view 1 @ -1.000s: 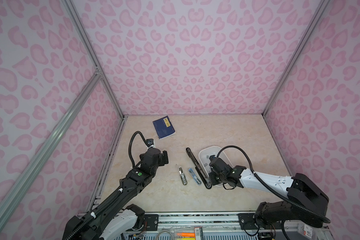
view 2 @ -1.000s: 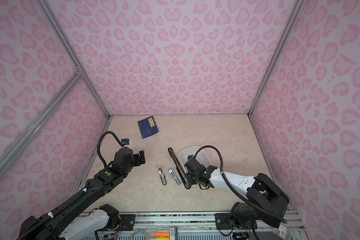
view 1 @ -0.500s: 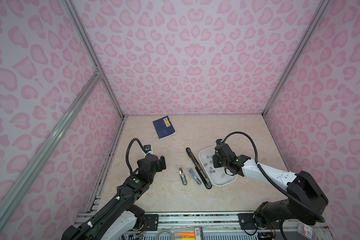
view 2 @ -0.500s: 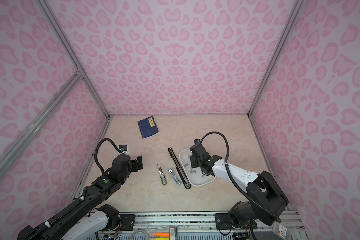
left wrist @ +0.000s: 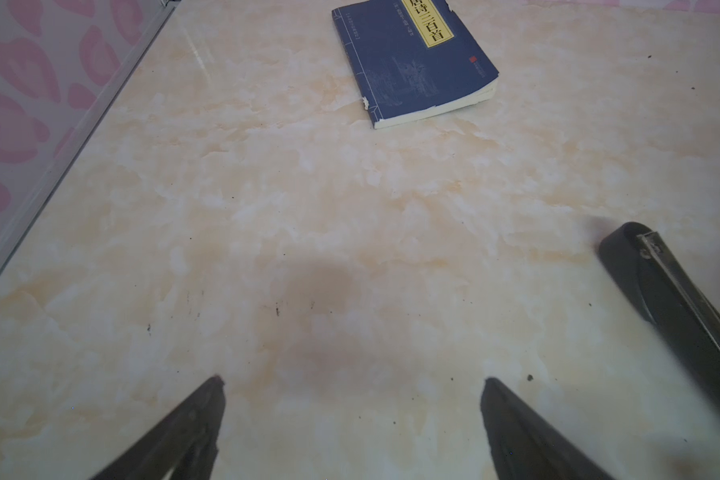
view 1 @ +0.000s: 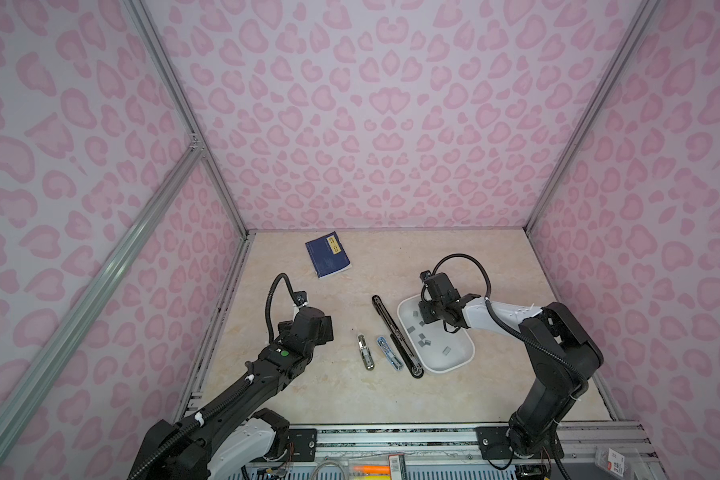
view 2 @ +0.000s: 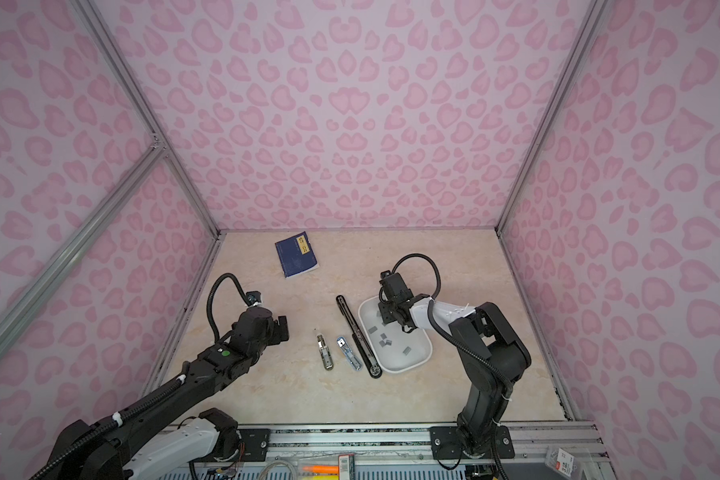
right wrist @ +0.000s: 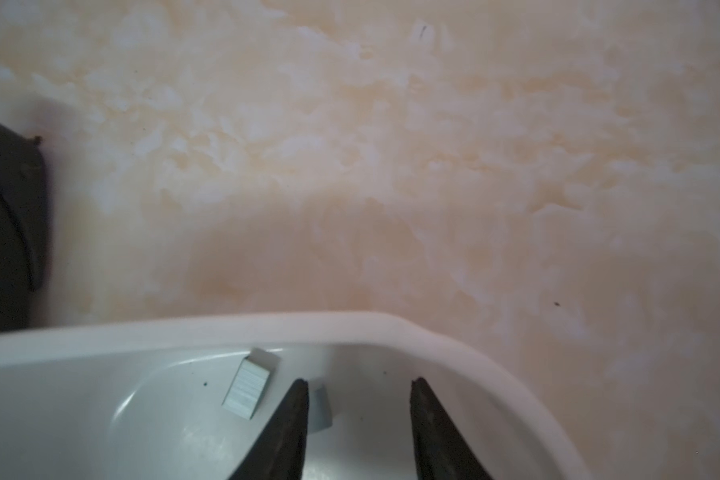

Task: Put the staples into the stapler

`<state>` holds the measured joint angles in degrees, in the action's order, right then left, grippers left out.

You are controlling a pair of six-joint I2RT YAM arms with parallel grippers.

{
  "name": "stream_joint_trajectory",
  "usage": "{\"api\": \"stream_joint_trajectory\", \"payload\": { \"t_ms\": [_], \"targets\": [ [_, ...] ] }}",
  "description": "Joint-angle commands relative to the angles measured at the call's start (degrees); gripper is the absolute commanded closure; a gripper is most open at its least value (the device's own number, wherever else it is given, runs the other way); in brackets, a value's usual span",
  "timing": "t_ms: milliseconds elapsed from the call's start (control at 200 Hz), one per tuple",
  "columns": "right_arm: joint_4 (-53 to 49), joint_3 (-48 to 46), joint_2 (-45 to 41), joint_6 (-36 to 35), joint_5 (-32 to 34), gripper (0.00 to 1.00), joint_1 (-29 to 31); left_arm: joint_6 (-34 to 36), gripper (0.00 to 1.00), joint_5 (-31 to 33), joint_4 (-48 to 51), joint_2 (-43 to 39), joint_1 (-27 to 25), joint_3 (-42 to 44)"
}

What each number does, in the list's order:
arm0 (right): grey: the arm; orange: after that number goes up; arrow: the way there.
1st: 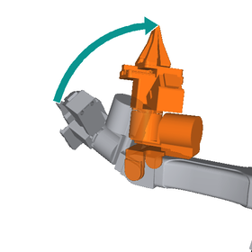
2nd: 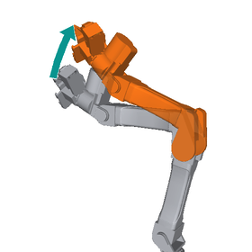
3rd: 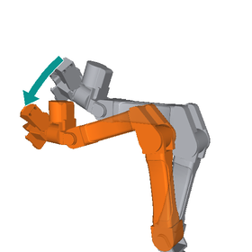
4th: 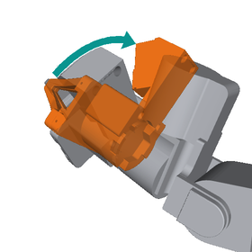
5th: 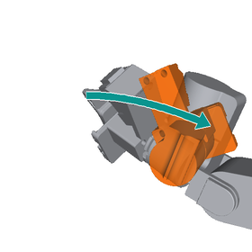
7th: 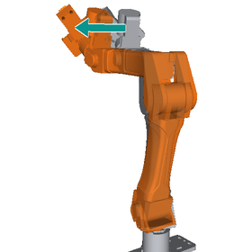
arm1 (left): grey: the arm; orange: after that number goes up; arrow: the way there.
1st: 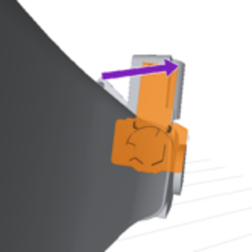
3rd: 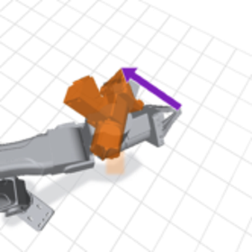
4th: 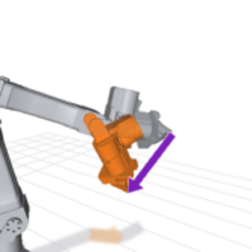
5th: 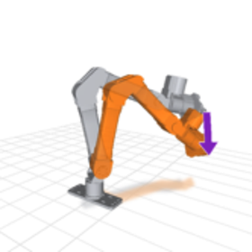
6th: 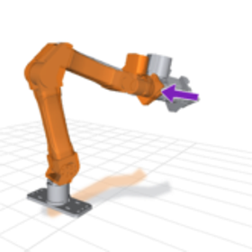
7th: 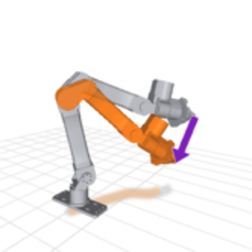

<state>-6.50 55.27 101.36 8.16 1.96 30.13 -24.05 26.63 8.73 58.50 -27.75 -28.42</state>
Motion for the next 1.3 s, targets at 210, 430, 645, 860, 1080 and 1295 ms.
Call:
{"api": "stream_joint_trajectory", "payload": {
  "t_ms": [210,430,645,860,1080,1295],
  "targets": [
    [0.13,1.24,2.11,-1.18,-1.75,0.64,0.2,-0.57,0.03,0.97,-1.25,-0.65,0.06,-0.21],
    [-0.74,1.62,2.69,-1.09,-0.48,0.69,0.88,-0.69,0.03,0.75,-1.46,-1.77,0.06,0.29],
    [-1.4,1.79,3.06,-1.13,0.06,0.7,1.46,-0.64,0.03,0.79,-1.48,-1.65,0.06,0.26],
    [-1.8,1.78,3.14,-0.57,0.59,0.73,1.49,-0.64,0.03,0.65,-1.31,-1.46,0.06,0.17],
    [-1.98,1.51,3.07,-0.24,0.94,0.77,1.45,-0.73,0.03,0.69,-1.43,-1.72,0.06,0.24],
    [-1.96,1.09,2.7,0.36,1.38,0.82,1.45,-0.73,0.03,0.6,-1.38,-1.63,0.06,0.29]
  ]
}}
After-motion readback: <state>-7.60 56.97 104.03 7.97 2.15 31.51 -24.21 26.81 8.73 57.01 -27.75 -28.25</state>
